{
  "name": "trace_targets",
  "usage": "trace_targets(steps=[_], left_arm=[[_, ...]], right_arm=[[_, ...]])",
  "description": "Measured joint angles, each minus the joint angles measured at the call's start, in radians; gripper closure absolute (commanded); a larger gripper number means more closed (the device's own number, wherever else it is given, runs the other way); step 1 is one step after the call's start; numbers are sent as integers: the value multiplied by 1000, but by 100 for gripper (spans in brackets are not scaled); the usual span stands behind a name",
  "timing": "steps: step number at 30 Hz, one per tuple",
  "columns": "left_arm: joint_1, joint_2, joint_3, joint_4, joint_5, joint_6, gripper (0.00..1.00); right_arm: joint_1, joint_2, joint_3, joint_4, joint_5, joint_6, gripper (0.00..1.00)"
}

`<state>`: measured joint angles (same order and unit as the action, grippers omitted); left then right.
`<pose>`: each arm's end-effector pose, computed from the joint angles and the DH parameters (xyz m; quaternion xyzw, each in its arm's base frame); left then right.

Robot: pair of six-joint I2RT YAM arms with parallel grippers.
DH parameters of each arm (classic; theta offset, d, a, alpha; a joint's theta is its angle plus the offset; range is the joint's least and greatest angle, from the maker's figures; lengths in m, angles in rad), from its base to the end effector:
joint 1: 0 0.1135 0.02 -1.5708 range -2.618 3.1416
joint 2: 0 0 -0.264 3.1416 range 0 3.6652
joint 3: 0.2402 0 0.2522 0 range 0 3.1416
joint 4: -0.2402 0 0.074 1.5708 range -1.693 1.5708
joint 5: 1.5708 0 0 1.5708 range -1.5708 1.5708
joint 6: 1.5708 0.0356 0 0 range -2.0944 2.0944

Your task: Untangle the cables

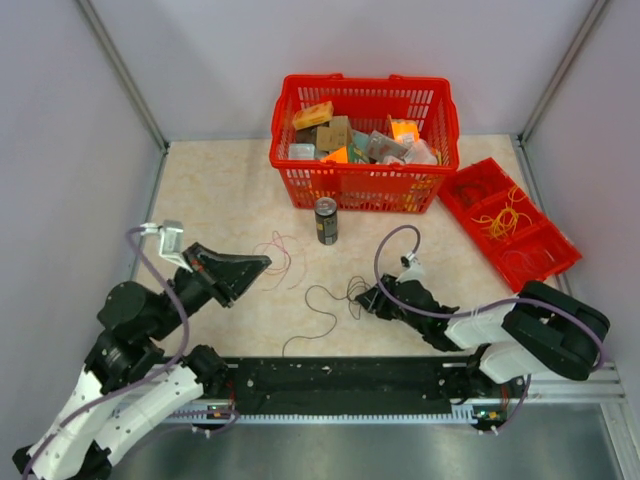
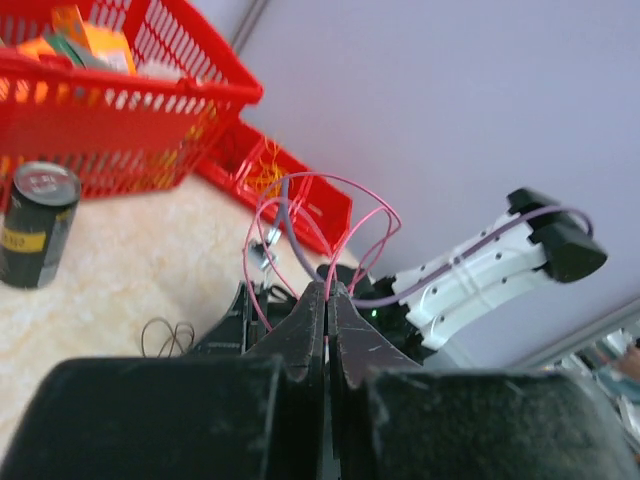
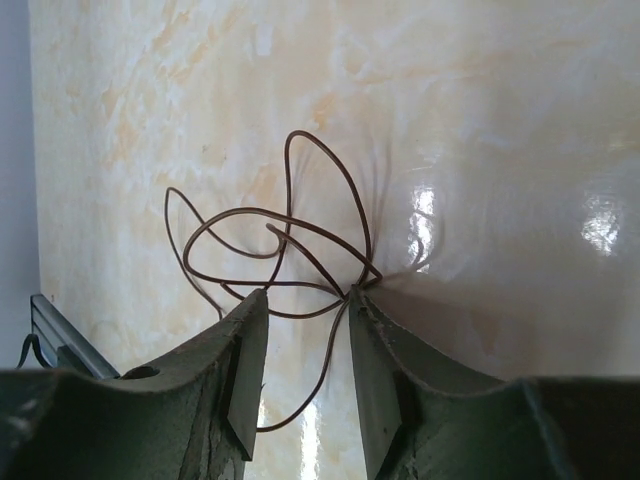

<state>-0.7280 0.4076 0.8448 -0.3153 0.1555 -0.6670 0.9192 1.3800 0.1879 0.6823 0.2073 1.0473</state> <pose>0.0579 -0.0590 0.3895 0.0783 0.6586 -0.5190 0.5392 0.1339 0.1635 0.1142 0.1072 0.8528 0.3694 0.3532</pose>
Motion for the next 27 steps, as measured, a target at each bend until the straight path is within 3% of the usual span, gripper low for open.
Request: trace_targets(steps=[6, 12, 17, 23, 27], left_arm=[[0, -10, 43, -84, -80, -4, 100], [0, -9, -83, -125, -97, -36, 100], [0, -27, -188, -114, -50, -92, 100], [0, -53, -296, -26, 36, -153, 100], [0, -46, -342, 50, 97, -182, 100]], right_arm=[[0, 9, 16, 24, -25, -20, 39], [0, -16, 14, 37, -96, -98, 27], [4, -211, 13, -164, -160, -173, 3], [17, -607, 156, -562, -158, -283, 1], [18, -665, 251, -616, -257, -306, 3]])
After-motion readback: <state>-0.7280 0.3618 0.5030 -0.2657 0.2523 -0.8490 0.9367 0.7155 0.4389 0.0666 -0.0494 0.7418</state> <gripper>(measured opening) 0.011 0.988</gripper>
